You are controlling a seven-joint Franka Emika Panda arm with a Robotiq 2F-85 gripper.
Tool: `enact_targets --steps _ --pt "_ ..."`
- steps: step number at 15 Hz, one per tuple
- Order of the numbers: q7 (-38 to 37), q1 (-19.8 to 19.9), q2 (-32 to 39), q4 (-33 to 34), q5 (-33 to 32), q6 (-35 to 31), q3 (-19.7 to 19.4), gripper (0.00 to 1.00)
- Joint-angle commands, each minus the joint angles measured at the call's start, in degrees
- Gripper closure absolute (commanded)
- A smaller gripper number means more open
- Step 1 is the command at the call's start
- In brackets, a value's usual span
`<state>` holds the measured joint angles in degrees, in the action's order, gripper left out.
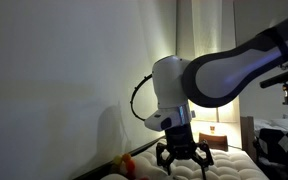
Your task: Put the colorful object in between the two cushions.
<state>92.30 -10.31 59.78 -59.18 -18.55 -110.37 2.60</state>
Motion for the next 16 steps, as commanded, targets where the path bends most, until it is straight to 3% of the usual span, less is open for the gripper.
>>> enact_targets --steps 1,7,16 --pt "1.78 -0.87 -0.43 -0.81 -1.31 -0.10 0.67 0.00" --pt "1.07 0.70 0.15 1.56 -0.93 -0.03 0.21 0.00" --pt "7.19 11.73 1.83 8.33 10.19 4.84 2.95 0.00"
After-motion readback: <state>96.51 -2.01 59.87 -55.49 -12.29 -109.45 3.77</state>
